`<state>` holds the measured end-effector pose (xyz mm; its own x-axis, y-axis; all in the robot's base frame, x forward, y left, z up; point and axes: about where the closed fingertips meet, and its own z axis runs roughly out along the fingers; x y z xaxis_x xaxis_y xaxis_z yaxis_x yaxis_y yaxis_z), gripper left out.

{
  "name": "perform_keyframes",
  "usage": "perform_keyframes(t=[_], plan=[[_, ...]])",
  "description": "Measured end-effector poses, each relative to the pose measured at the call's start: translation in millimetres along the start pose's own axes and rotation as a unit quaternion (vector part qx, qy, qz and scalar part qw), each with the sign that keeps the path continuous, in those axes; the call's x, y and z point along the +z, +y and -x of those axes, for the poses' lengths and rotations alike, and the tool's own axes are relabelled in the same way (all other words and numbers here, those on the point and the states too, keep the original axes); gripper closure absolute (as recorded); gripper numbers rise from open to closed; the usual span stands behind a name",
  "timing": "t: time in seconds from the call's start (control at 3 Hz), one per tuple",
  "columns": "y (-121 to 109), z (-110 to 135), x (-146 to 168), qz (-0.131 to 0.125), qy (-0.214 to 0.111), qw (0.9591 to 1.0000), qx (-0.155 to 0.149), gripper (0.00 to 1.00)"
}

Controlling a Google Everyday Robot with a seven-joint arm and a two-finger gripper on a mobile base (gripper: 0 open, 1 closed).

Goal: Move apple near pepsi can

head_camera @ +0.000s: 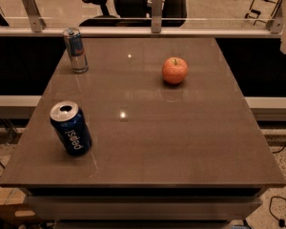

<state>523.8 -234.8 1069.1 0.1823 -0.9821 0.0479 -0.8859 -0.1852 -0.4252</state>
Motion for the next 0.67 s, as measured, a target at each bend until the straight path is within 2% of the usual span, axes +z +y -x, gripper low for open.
perform_keyframes(t=[0.33,0.67], plan=[[-29.2,12.0,6.9,-0.01,-0.016,0.9955,-0.093,0.0],[-53.5,26.4,21.1,-0.015,-0.029,0.9846,-0.172,0.0]])
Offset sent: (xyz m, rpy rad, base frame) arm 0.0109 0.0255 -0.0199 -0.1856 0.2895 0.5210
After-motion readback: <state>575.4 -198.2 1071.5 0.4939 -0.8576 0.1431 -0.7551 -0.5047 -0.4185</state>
